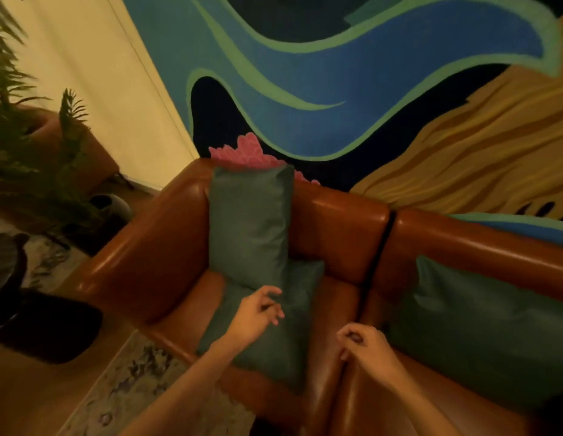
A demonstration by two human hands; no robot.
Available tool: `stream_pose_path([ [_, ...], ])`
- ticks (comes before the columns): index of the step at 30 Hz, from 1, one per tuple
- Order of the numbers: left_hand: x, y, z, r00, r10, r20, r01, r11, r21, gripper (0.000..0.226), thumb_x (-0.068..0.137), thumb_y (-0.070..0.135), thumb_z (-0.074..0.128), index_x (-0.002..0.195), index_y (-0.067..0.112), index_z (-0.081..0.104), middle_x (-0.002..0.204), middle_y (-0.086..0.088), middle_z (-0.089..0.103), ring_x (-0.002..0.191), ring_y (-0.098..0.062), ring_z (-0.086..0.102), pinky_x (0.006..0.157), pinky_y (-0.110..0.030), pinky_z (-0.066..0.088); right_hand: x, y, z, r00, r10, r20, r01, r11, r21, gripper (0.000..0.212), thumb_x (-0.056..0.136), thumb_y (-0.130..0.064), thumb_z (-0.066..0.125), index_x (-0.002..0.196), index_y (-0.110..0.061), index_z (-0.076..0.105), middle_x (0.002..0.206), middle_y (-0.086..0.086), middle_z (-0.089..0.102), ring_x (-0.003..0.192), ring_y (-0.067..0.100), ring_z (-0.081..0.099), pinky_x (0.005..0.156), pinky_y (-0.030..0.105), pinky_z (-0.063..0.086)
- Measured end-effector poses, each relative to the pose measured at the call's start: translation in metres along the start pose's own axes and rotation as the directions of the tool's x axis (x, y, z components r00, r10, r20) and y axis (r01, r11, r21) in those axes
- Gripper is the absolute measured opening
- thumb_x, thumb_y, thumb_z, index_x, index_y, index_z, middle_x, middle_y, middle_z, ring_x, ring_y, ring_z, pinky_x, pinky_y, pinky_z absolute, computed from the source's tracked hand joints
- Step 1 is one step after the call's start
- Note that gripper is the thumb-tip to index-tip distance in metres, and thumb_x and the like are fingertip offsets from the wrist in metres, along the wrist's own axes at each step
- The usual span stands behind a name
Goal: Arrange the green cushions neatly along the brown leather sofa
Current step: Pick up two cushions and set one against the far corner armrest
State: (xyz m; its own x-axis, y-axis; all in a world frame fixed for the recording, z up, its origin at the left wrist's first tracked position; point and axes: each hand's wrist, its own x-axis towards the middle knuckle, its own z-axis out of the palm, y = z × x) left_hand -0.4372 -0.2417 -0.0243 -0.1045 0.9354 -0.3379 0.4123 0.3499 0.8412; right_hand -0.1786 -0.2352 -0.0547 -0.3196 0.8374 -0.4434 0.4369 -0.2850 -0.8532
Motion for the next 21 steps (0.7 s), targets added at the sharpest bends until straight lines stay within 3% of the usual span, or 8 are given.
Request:
stream_pose_path([
  [4,0.115,0.017,-0.075,0.996,0.083,0.023,-0.084,0.996,0.033,0.029,0.094,-0.001,0.053,0.119,0.01,0.048,0.067,-0.002,0.067,0.043,-0.001,0.056,0.047,-0.01,0.04,0.053,-0.026,0.036,0.983,0.141,-0.114,-0.114,0.969,0.218,0.017,0.092,0.008,0.054,0.083,-0.001,0.065,0.063,0.007,0.07,0.053,0.015,0.064,0.053,0.019,0.052],
  [8,0.217,0.074,-0.121,0.978,0.186,0.094,-0.197,0.973,0.118,0.021,0.092,-0.001,0.053,0.108,0.013,0.055,0.07,-0.003,0.067,0.045,0.001,0.058,0.049,-0.012,0.042,0.076,-0.055,0.055,0.956,0.203,-0.21,-0.124,0.933,0.337,0.018,0.092,0.009,0.053,0.083,-0.002,0.065,0.065,0.012,0.07,0.051,0.017,0.064,0.053,0.022,0.053],
  [10,0.269,0.102,-0.132,0.961,0.253,0.111,-0.273,0.931,0.244,0.016,0.088,0.0,0.056,0.098,0.009,0.064,0.075,-0.002,0.069,0.058,-0.002,0.062,0.063,-0.021,0.048,0.081,-0.066,0.061,0.943,0.206,-0.26,-0.11,0.934,0.34,0.019,0.092,0.008,0.054,0.082,-0.005,0.065,0.065,0.011,0.071,0.053,0.018,0.064,0.055,0.023,0.053],
  [12,0.312,0.119,-0.137,0.94,0.326,0.106,-0.339,0.84,0.424,0.013,0.084,0.006,0.063,0.095,0.004,0.069,0.093,-0.008,0.07,0.087,-0.017,0.066,0.081,-0.028,0.045,0.083,-0.072,0.066,0.927,0.221,-0.302,-0.113,0.934,0.338,0.022,0.092,0.007,0.054,0.08,-0.007,0.065,0.065,0.01,0.071,0.053,0.017,0.064,0.055,0.023,0.053],
  [15,0.357,0.124,-0.141,0.932,0.291,0.217,-0.363,0.756,0.545,0.04,0.079,0.012,0.071,0.117,0.003,0.059,0.121,-0.015,0.061,0.114,-0.031,0.057,0.094,-0.033,0.042,0.085,-0.079,0.072,0.908,0.232,-0.35,-0.118,0.941,0.317,0.025,0.092,0.006,0.055,0.076,-0.01,0.066,0.06,0.005,0.069,0.053,0.015,0.064,0.054,0.023,0.052],
  [18,0.368,0.107,-0.137,0.933,0.157,0.324,-0.329,0.74,0.587,0.068,0.077,0.02,0.076,0.137,0.01,0.045,0.132,-0.011,0.057,0.123,-0.032,0.055,0.1,-0.037,0.043,0.088,-0.089,0.072,0.895,0.244,-0.373,-0.123,0.939,0.32,0.026,0.092,0.006,0.055,0.076,-0.011,0.066,0.062,0.005,0.069,0.053,0.014,0.065,0.053,0.021,0.052],
  [21,0.349,0.088,-0.131,0.948,0.261,0.182,-0.315,0.682,0.66,0.044,0.083,0.029,0.068,0.124,0.019,0.058,0.122,-0.009,0.065,0.114,-0.033,0.06,0.096,-0.045,0.048,0.091,-0.106,0.067,0.893,0.243,-0.378,-0.117,0.937,0.328,0.022,0.092,0.007,0.053,0.079,-0.006,0.063,0.068,0.014,0.067,0.047,0.006,0.063,0.047,0.012,0.046],
])
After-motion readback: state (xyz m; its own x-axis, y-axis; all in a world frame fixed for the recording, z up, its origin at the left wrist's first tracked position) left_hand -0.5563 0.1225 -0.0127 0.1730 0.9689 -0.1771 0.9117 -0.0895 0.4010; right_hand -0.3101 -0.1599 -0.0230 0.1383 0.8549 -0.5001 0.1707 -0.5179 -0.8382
